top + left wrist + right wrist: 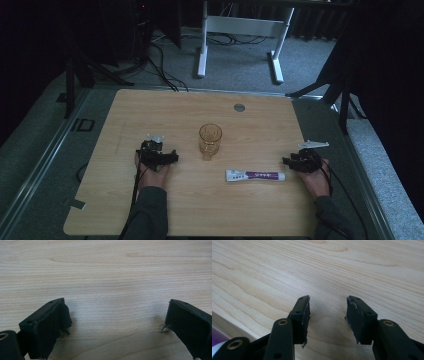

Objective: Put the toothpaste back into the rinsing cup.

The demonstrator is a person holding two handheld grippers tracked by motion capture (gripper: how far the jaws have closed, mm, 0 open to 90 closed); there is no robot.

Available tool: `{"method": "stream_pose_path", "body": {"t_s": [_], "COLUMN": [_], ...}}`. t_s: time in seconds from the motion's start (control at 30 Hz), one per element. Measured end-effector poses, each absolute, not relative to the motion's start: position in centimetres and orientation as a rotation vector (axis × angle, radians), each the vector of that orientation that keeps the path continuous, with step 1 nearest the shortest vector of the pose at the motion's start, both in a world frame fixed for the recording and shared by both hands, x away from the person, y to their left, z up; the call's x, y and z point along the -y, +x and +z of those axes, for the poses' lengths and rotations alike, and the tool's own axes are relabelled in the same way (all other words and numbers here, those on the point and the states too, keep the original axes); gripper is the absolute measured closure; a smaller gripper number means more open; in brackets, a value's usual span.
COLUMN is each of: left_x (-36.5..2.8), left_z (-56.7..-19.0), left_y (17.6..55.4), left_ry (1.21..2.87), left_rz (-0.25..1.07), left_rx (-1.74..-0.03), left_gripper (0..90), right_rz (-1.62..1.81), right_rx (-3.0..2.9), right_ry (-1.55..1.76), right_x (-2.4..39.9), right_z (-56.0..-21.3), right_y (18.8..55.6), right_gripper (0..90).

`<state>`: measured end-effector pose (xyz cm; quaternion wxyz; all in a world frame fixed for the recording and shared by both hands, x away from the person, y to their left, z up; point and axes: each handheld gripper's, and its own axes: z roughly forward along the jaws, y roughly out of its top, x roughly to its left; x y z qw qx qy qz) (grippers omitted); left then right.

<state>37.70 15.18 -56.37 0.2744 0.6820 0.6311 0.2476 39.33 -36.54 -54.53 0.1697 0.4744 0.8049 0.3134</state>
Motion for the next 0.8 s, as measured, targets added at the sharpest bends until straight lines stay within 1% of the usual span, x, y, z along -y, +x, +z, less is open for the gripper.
{"method": "stream_pose_path", "body": {"t_s": [0.3, 0.8], "left_x": [-15.2, -15.2], "left_z": [-56.4, -56.4], "left_y": [37.7, 37.7], "left_ry": [1.834, 1.834], "left_rz": [0.666, 0.666], "left_rx": [-1.697, -1.696], "left_gripper": [3.5, 3.5], "right_rz": [0.885, 0.823], "right_rx": [-2.307, -2.364], "right_ry": [1.316, 1.212], "right_x": [36.1, 35.8], "right_z": [-54.4, -52.8], "right_y": [39.4, 39.0], "right_gripper": [54.2, 53.5]}}
